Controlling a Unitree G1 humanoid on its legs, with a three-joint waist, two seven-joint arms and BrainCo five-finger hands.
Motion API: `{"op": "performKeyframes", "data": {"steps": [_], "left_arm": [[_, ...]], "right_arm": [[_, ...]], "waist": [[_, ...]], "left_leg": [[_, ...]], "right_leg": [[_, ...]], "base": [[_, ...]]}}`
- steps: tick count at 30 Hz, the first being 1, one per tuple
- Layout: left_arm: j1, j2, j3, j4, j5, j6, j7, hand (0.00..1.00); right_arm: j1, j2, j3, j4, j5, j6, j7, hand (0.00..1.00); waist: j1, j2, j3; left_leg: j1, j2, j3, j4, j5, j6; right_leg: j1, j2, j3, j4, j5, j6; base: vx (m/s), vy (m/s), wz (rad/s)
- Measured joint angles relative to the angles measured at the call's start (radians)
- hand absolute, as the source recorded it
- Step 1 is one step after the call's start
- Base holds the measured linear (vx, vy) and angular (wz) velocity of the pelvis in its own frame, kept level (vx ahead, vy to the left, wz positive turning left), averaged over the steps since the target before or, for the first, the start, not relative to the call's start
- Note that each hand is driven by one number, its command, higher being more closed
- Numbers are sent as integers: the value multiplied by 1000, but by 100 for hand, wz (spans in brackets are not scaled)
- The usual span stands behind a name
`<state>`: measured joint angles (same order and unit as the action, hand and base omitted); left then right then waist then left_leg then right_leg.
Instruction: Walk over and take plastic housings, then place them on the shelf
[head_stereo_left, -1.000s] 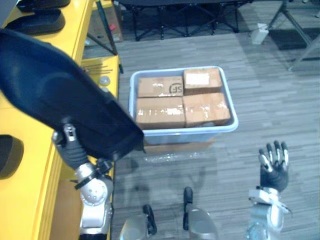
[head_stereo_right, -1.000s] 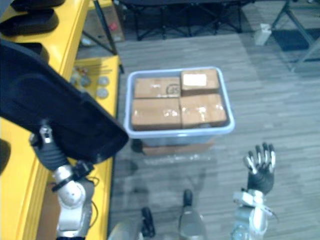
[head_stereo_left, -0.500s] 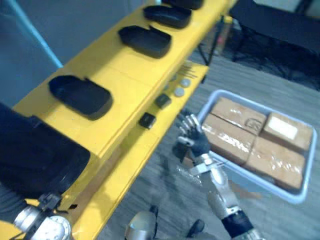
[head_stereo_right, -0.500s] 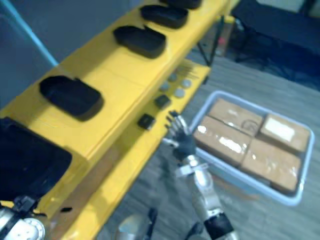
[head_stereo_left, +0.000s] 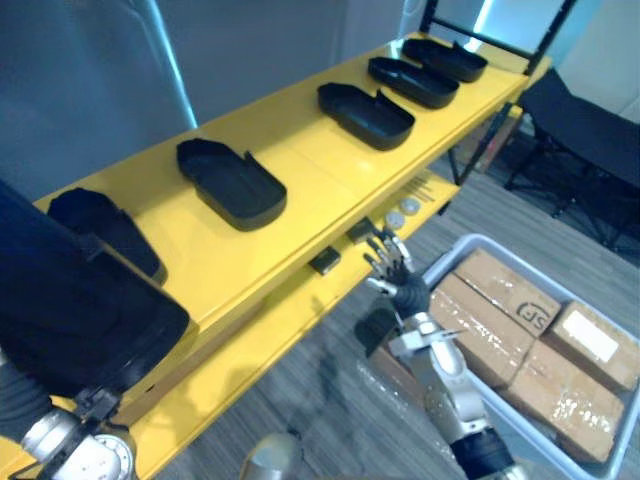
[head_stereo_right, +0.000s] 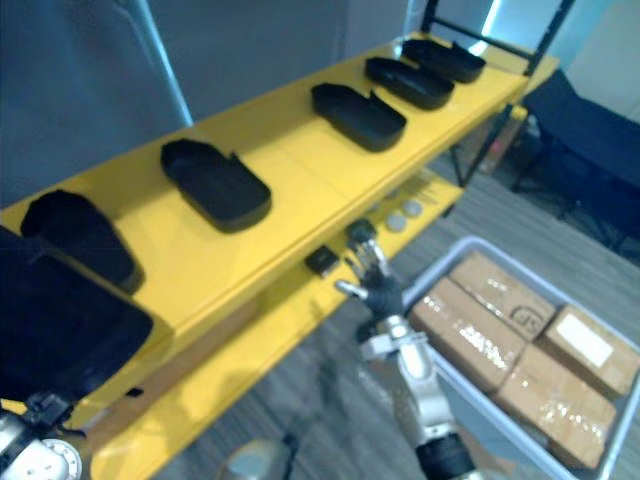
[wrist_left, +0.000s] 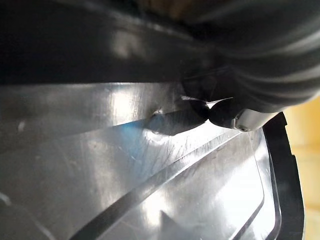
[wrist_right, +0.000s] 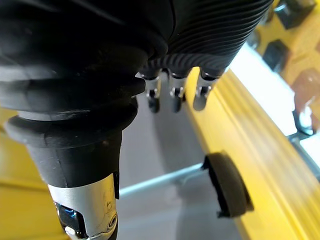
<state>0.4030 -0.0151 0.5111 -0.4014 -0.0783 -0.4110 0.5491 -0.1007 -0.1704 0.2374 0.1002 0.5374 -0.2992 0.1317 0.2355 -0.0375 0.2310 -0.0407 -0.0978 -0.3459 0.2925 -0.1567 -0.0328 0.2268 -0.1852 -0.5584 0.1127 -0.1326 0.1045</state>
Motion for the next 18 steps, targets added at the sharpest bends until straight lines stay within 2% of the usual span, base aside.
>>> {"op": "performKeyframes", "data": {"steps": [3, 6, 8, 12, 16, 18], "left_arm": [[22, -11, 38, 11, -47, -1, -56, 100], [39, -22, 38, 11, -111, -19, -88, 100], [39, -25, 38, 8, -111, -29, -88, 100], [22, -23, 30, 7, -108, -31, -78, 100], [-11, 9, 19, 7, -106, -31, -75, 100], [-22, 32, -1, 7, -100, -31, -79, 100]], "right_arm": [[3, -5, 0, 0, 0, -3, 0, 0], [7, -9, 0, 4, -22, -14, -4, 0], [3, -9, 0, 7, -24, -20, -4, 0], [-5, -12, 0, 38, -33, -48, -1, 0], [-29, -12, 2, 43, -46, -66, 8, 0], [-34, -18, 0, 46, -62, -92, 9, 0]], "waist": [[10, 8, -1], [27, 21, 6], [27, 26, 10], [23, 22, 9], [24, 9, 14], [15, 2, 14]], "left_leg": [[-33, 2, -33, 21, -4, -9], [-31, 3, -30, 33, -3, -10], [-34, 1, -26, 40, -2, -11], [-77, 10, 27, 37, 11, -13], [-103, -11, 19, 24, 25, -3], [-105, -37, -22, 9, 38, -1]], "right_leg": [[2, 18, -35, 4, -17, -4], [2, 9, -38, 47, -31, -6], [-4, 0, -39, 69, -31, -6], [-34, -12, -47, 76, -30, -1], [-38, -16, -71, 47, -9, 14], [-37, -22, -26, 56, -4, 20]], "base": [[-124, -26, 40], [-68, 13, 12], [-46, 46, 2], [-42, 48, 11], [23, 34, 20], [83, 73, 69]]}}
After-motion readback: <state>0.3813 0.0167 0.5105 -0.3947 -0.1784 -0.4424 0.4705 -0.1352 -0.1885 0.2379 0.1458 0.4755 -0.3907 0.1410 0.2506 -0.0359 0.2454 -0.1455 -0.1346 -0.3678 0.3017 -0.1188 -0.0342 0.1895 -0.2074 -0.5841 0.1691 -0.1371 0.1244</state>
